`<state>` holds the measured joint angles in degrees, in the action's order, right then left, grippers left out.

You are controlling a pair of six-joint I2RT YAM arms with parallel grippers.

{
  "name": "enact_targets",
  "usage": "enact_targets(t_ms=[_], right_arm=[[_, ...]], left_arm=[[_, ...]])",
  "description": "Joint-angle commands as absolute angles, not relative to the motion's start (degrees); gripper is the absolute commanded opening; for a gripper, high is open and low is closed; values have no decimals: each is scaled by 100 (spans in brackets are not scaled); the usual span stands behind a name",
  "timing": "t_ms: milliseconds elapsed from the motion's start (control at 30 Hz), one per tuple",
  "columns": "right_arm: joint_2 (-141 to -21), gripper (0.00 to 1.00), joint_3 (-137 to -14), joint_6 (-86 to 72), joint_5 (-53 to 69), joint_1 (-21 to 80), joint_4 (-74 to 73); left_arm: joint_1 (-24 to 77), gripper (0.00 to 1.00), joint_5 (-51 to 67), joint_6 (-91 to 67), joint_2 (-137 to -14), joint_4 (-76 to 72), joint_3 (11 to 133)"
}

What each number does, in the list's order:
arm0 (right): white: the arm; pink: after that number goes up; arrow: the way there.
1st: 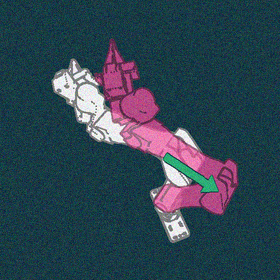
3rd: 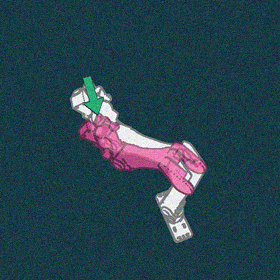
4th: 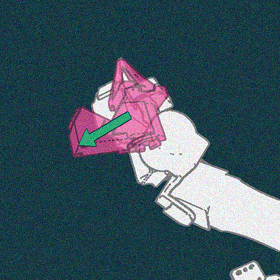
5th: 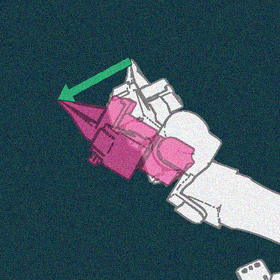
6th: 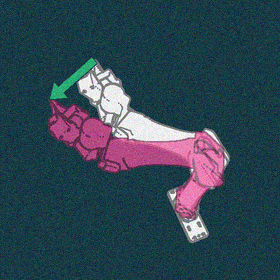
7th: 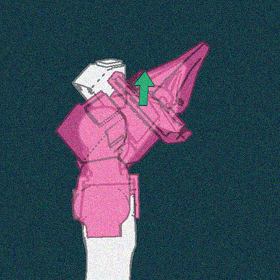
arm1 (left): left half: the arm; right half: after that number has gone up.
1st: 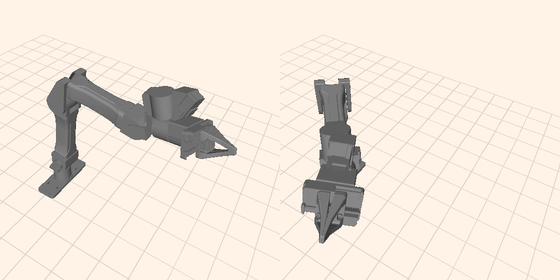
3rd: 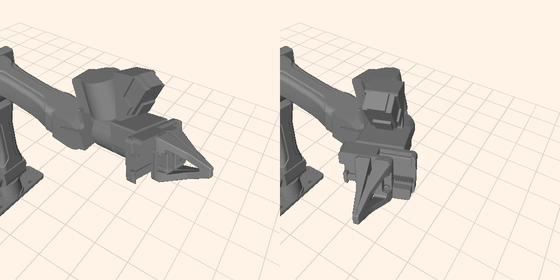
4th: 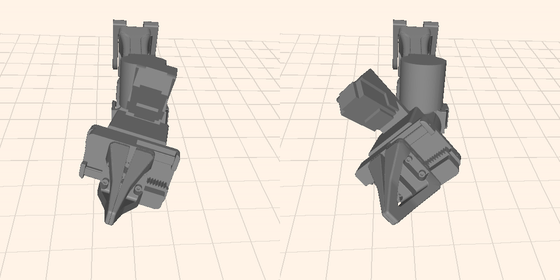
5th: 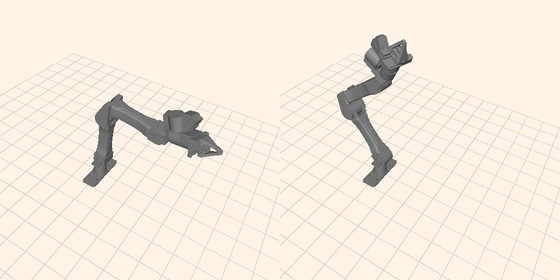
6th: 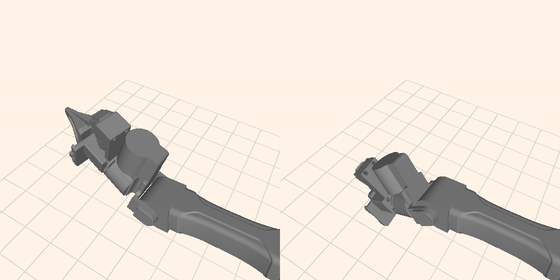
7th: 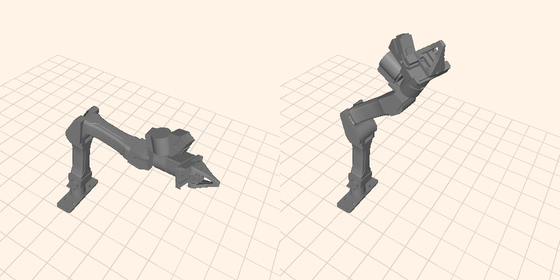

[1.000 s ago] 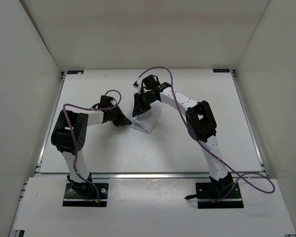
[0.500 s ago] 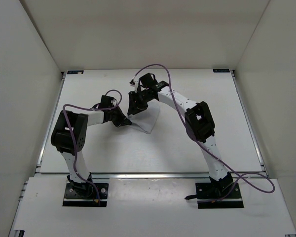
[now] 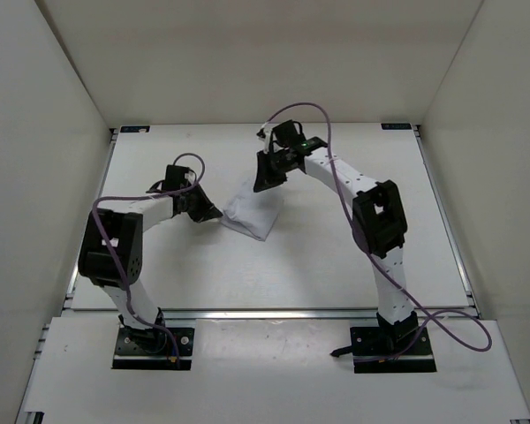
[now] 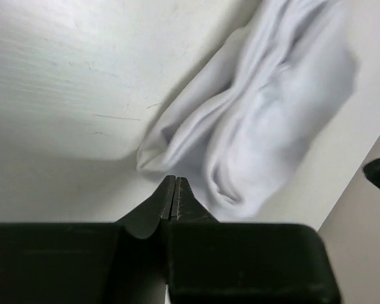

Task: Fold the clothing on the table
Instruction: Fold the skirt

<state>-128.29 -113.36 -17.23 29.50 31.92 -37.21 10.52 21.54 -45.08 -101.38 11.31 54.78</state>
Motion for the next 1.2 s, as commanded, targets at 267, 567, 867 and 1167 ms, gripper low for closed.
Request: enact_targets(t_ms=[267, 567, 867, 1167], right_arm=[[-11602, 0, -9221, -1538, 2759, 2777, -2681], [-12014, 0, -8938, -1670, 3366, 2672, -1977], [-12103, 0, -8641, -1564, 3489, 2505, -1864], [-11839, 0, -8640, -1810, 3744, 2311, -1706]], left_arm=[[1467, 6, 2055, -3795, -8930, 1084, 6259], [2127, 0, 1909, -4323, -9290, 62, 4863], [1705, 0, 1467, -4482, -9536, -290, 4395], [1837, 0, 1599, -4376, -8623, -113, 4877]])
